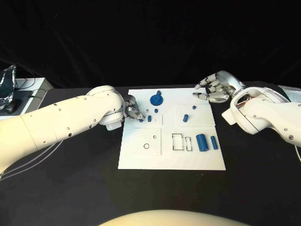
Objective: Assemble the parts on the task board
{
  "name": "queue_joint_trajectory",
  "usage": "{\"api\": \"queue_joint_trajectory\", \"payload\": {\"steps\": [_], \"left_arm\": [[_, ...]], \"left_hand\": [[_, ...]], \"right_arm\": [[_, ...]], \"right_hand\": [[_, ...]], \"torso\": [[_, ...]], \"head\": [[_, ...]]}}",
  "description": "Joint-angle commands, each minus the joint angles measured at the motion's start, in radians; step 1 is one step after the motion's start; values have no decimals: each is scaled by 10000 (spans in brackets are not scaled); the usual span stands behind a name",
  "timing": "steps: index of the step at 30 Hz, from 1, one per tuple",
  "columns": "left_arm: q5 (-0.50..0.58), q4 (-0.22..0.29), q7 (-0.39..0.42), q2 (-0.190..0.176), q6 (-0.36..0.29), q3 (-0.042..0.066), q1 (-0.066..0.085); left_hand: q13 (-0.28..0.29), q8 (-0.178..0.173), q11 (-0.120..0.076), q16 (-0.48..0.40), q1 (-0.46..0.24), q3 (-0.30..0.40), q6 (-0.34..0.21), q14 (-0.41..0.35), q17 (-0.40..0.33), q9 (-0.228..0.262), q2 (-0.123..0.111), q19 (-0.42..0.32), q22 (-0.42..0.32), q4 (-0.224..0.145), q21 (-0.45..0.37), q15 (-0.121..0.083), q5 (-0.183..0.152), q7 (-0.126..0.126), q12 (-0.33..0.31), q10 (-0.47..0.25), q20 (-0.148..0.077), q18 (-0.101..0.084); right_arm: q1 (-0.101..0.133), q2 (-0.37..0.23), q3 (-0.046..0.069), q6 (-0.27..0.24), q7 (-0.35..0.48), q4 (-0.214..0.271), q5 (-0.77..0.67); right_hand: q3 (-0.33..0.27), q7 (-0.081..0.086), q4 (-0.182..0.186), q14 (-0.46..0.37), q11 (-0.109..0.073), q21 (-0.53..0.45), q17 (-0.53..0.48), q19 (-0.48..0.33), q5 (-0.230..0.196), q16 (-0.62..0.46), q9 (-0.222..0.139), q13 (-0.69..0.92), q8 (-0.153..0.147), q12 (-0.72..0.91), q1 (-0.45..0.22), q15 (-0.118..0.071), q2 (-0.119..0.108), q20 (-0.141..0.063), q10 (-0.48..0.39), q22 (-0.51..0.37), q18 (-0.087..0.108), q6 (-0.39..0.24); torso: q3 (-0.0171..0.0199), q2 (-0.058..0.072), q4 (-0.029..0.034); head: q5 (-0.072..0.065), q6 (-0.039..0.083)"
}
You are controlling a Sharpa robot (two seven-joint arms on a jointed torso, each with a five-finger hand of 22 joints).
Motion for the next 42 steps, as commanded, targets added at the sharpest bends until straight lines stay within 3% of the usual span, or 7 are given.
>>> {"api": "queue_joint_trajectory", "payload": {"steps": [1,16,42], "left_arm": [[-242,-9,-52,24,513,-29,-23],[-451,-80,-149,43,966,-51,-21],[-958,-211,-200,166,763,-88,-23]], "left_hand": [[-20,30,-30,57,19,1490,202,919,2304,1121,75,94,11,-1469,50,-69,39,-207,21,72,1,-73],[-50,33,-36,70,20,1511,200,927,2329,1130,55,89,1,-1511,45,-73,57,-212,3,60,-4,-72],[-59,37,-38,65,11,1544,201,924,2320,1140,73,95,14,-1538,50,-77,69,-212,-6,60,-10,-75]], "right_arm": [[-4,-9,4,171,66,12,-104],[-5,-29,4,182,61,19,-115],[-5,-52,4,179,79,40,-117]], "right_hand": [[5,34,56,1019,-30,-45,2470,754,-45,4,9,2338,40,-37,-109,-59,-15,-54,737,2200,20,-70],[5,34,56,1019,-30,-45,2470,754,-45,4,9,2338,40,-37,-109,-59,-15,-54,737,2200,20,-70],[-5,30,84,1019,-34,-47,2469,755,-44,4,35,2346,59,-28,-101,-63,-13,-57,746,2200,20,-79]], "torso": [[0,-8,-7],[1,-2,-4],[-2,9,-20]], "head": [[5,-26],[17,-72],[7,-85]]}}
